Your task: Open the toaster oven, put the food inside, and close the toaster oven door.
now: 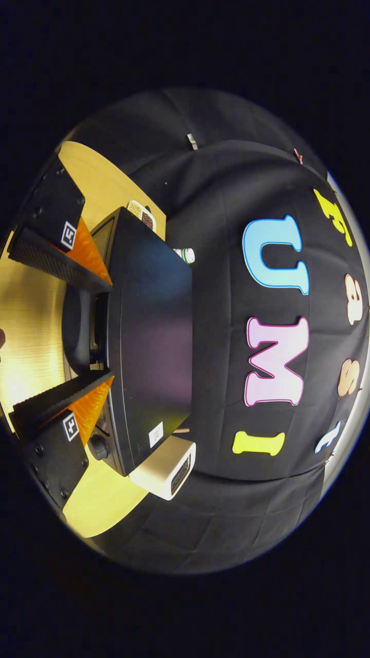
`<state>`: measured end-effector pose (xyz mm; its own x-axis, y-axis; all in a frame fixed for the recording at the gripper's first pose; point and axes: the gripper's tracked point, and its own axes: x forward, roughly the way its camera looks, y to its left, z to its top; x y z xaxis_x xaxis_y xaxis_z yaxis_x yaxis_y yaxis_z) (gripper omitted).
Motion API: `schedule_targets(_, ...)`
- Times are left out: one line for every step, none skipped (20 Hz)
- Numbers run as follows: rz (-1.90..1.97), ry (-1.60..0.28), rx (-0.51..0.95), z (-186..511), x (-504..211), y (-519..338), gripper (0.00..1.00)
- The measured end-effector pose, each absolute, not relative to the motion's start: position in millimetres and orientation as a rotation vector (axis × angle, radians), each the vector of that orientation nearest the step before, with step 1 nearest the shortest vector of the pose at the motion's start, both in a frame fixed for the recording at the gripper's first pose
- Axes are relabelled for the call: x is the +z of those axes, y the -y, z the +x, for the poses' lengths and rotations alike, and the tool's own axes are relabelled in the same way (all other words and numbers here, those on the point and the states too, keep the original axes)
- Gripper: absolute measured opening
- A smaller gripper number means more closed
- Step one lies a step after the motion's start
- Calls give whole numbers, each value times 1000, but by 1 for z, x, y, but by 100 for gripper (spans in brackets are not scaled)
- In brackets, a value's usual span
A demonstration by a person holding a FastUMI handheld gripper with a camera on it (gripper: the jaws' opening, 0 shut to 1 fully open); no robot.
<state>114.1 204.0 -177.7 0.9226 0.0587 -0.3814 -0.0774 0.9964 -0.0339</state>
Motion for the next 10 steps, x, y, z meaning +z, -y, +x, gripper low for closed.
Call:
schedule_targets(-51,-384,69,115,-176,-204,99)
schedule_targets(-48,-394,69,114,-177,-204,99)
schedule_targets(-43,-398,71,113,-178,-204,99)
schedule_targets(-43,-408,76,110,-179,-205,100)
schedule_targets(-44,-417,80,107,-180,-205,99)
schedule_targets(-45,-422,81,102,-182,-203,100)
schedule_targets(-45,-441,76,96,-186,-200,99)
schedule_targets(-38,-436,78,90,-184,-199,98)
schedule_targets(-43,-439,76,87,-189,-199,98)
schedule_targets(-50,-443,73,83,-190,-198,97)
